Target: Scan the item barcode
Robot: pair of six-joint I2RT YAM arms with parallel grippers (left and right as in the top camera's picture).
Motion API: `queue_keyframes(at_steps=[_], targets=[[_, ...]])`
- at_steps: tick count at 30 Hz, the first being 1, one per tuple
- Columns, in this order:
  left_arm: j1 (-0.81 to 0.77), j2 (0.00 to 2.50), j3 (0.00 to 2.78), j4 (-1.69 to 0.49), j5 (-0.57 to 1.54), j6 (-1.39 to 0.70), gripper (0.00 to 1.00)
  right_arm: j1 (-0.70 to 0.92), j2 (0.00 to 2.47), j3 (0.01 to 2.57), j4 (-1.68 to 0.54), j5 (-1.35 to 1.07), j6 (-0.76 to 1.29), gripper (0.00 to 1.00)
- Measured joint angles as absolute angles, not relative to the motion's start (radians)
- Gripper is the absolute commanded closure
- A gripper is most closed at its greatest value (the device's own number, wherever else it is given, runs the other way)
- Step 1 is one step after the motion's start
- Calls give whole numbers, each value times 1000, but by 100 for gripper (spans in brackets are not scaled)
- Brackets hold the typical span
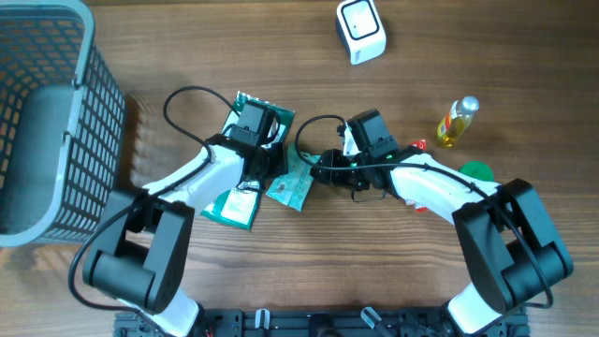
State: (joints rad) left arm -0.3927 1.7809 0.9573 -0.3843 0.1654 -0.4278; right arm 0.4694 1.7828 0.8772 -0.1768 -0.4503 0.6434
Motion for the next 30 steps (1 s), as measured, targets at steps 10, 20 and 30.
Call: queue_keyframes(at_steps=[10, 20, 30], targets=[[-393, 1716, 970, -433, 246, -373, 96, 469, 1783, 877, -177, -451, 650, 45], [-392, 1774, 977, -445, 321, -263, 96, 469, 1783, 877, -178, -452, 650, 46], [-392, 1794, 989, -445, 327, -251, 96, 469, 1786, 877, -138, -530, 660, 45]])
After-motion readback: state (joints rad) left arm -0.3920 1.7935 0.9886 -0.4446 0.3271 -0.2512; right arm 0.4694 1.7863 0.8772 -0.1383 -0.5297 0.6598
